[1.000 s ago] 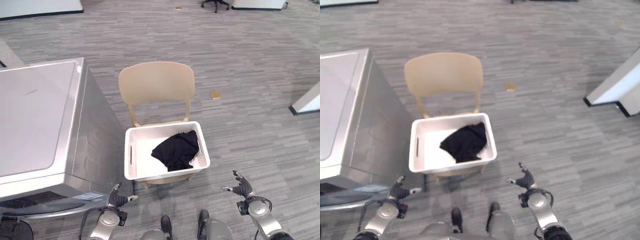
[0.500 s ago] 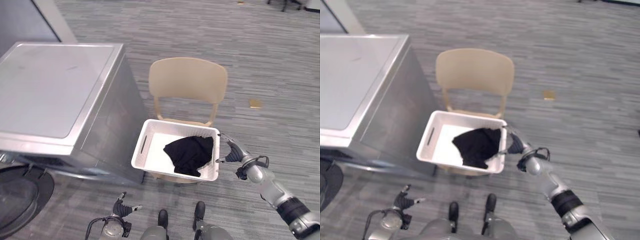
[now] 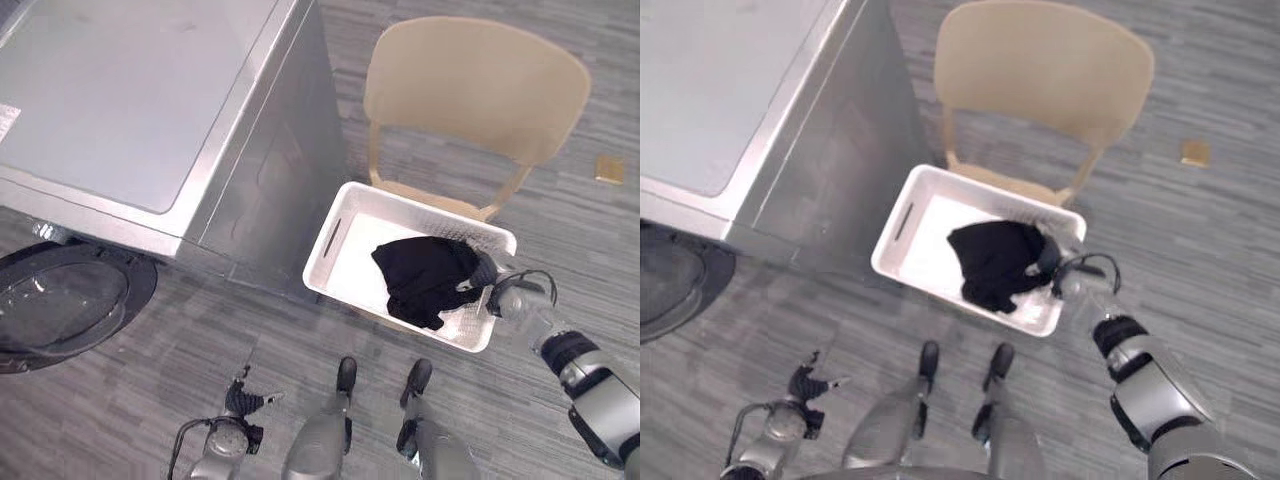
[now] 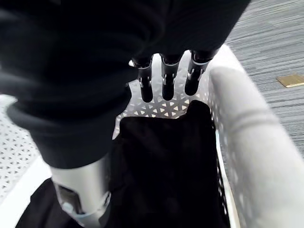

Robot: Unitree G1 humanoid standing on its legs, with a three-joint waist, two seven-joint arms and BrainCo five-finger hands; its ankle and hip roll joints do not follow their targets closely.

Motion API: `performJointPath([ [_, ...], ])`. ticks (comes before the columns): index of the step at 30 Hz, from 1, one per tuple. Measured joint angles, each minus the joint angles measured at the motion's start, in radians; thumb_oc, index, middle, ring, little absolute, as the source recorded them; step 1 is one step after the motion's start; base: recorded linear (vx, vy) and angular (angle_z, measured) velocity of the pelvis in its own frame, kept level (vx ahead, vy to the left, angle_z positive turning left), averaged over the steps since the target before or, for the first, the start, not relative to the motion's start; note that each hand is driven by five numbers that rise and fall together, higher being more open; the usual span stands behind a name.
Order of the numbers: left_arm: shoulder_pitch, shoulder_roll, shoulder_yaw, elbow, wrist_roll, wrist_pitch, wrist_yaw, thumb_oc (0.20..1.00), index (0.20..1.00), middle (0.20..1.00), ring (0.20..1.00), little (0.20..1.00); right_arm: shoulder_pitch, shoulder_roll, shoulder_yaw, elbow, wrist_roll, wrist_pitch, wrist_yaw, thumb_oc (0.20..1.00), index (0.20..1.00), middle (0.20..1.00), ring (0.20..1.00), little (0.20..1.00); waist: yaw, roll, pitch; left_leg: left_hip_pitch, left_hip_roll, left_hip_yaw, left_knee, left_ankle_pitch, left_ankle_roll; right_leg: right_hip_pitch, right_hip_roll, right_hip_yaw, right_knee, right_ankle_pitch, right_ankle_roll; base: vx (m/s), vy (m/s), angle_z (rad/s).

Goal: Grab the laundry basket,head to the washer,open it,put in the laundry and shut it.

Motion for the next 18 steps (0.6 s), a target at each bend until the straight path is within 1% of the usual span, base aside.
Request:
performJointPath([
  [2, -0.014, 0.001, -0.001, -0.003, -0.003, -0.012, 0.007, 1.000, 1.000, 1.000, 1.000, 1.000, -0.028, 0.004, 0.010, 0.048, -0.001, 0.007, -0.009, 1.000, 1.000, 1.000, 1.000, 1.000, 0.012, 0.001, 0.002, -0.025, -0.003, -0.003, 0.009, 0.000, 0.000, -0.018, -0.003, -0.003, 0.000, 0.000, 0.000, -0.03, 0.026, 0.10],
  [3, -0.039, 0.005, -0.017, -0.002, -0.037, -0.018, 0.015, 1.000, 1.000, 1.000, 1.000, 1.000, -0.069, 0.010, 0.023, 0.110, -0.004, 0.012, -0.009, 1.000, 1.000, 1.000, 1.000, 1.000, 0.019, 0.004, 0.017, -0.042, -0.006, -0.003, 0.021, 0.000, 0.000, -0.026, -0.007, -0.004, 0.000, 0.000, 0.000, -0.01, 0.009, 0.11],
  [4, -0.051, 0.005, -0.021, -0.002, -0.039, -0.018, 0.017, 1.000, 1.000, 1.000, 1.000, 1.000, -0.079, 0.017, 0.021, 0.142, -0.012, 0.018, -0.011, 1.000, 1.000, 1.000, 1.000, 1.000, 0.026, 0.005, 0.026, -0.047, -0.007, -0.003, 0.027, 0.000, 0.000, -0.026, -0.008, -0.004, 0.000, 0.000, 0.000, -0.02, 0.010, 0.10],
  [6, -0.078, 0.005, -0.029, 0.001, -0.039, -0.019, 0.020, 1.000, 1.000, 1.000, 1.000, 1.000, -0.095, 0.034, 0.035, 0.199, -0.037, 0.026, -0.015, 1.000, 1.000, 1.000, 1.000, 1.000, 0.030, 0.008, 0.029, -0.059, -0.008, -0.006, 0.035, 0.000, 0.000, -0.029, -0.010, -0.006, 0.000, 0.000, 0.000, 0.00, -0.021, 0.14],
  [7, -0.095, 0.006, -0.035, 0.001, -0.039, -0.019, 0.022, 1.000, 1.000, 1.000, 1.000, 1.000, -0.101, 0.042, 0.058, 0.216, -0.038, 0.029, -0.005, 0.460, 0.460, 0.460, 0.460, 0.460, 0.037, 0.008, 0.030, -0.063, -0.008, -0.008, 0.037, 0.000, 0.000, -0.029, -0.010, -0.008, 0.000, 0.000, 0.000, 0.00, -0.030, 0.16],
  [8, -0.107, 0.008, -0.045, 0.001, -0.039, -0.019, 0.022, 1.000, 1.000, 1.000, 1.000, 1.000, -0.105, 0.049, 0.065, 0.234, -0.036, 0.032, 0.000, 0.460, 0.460, 0.460, 0.460, 0.460, 0.040, 0.008, 0.030, -0.066, -0.008, -0.009, 0.040, 0.000, 0.000, -0.029, -0.010, -0.011, 0.000, 0.000, 0.000, 0.02, -0.027, 0.20],
  [9, -0.124, 0.010, -0.051, 0.000, -0.039, -0.019, 0.022, 1.000, 1.000, 1.000, 1.000, 1.000, -0.102, 0.066, 0.039, 0.236, -0.025, 0.044, 0.004, 0.200, 0.200, 0.200, 0.200, 0.200, 0.038, 0.008, 0.031, -0.074, -0.008, -0.014, 0.047, 0.000, 0.000, -0.030, -0.010, -0.014, 0.000, 0.000, 0.000, 0.03, -0.016, 0.19],
  [10, -0.129, 0.009, -0.052, -0.001, -0.039, -0.019, 0.023, 1.000, 1.000, 1.000, 1.000, 1.000, -0.098, 0.072, 0.037, 0.229, -0.012, 0.045, 0.005, 0.200, 0.200, 0.200, 0.200, 0.200, 0.036, 0.008, 0.031, -0.075, -0.008, -0.017, 0.046, 0.000, 0.000, -0.029, -0.010, -0.014, 0.000, 0.000, 0.000, 0.03, -0.016, 0.17],
  [12, -0.131, 0.009, -0.056, -0.004, -0.039, -0.019, 0.023, 1.000, 1.000, 1.000, 1.000, 1.000, -0.068, 0.075, -0.017, 0.169, 0.055, 0.044, 0.007, 0.200, 0.200, 0.200, 0.200, 0.200, 0.036, 0.007, 0.032, -0.074, -0.008, -0.021, 0.046, 0.000, 0.000, -0.027, -0.010, -0.013, 0.000, 0.000, 0.000, 0.03, -0.013, 0.04],
  [13, -0.131, 0.009, -0.059, -0.004, -0.039, -0.018, 0.021, 1.000, 1.000, 1.000, 1.000, 1.000, -0.054, 0.080, -0.028, 0.126, 0.105, 0.043, 0.013, 0.200, 0.200, 0.200, 0.200, 0.200, 0.033, 0.006, 0.032, -0.071, -0.009, -0.020, 0.046, 0.000, 0.000, -0.024, -0.011, -0.010, 0.000, 0.000, 0.000, 0.05, -0.025, -0.02],
  [14, -0.130, 0.010, -0.056, -0.003, -0.039, -0.015, 0.021, 1.000, 1.000, 1.000, 1.000, 1.000, -0.028, 0.076, -0.034, 0.043, 0.145, 0.044, 0.021, 0.200, 0.200, 0.200, 0.200, 0.200, 0.029, 0.006, 0.032, -0.065, -0.009, -0.018, 0.046, 0.000, 0.000, -0.019, -0.011, -0.008, 0.000, 0.000, 0.000, 0.04, -0.021, -0.04],
  [16, -0.128, 0.009, -0.056, -0.004, -0.039, -0.015, 0.019, 1.000, 1.000, 1.000, 1.000, 1.000, 0.010, 0.082, -0.059, -0.053, 0.190, 0.041, 0.025, 0.200, 0.200, 0.200, 0.200, 0.200, 0.028, 0.005, 0.032, -0.040, -0.008, -0.013, 0.045, 0.000, 0.000, 0.004, -0.010, -0.005, 0.000, 0.000, 0.000, 0.03, -0.004, -0.07],
  [18, -0.124, 0.009, -0.054, -0.015, -0.039, -0.014, 0.018, 1.000, 1.000, 1.000, 1.000, 1.000, 0.041, 0.096, -0.088, -0.103, 0.232, 0.027, 0.026, 0.200, 0.200, 0.200, 0.200, 0.200, 0.023, 0.002, 0.033, -0.007, -0.007, -0.005, 0.040, 0.000, 0.000, 0.033, -0.010, 0.003, 0.000, 0.000, 0.000, 0.07, -0.003, -0.09],
])
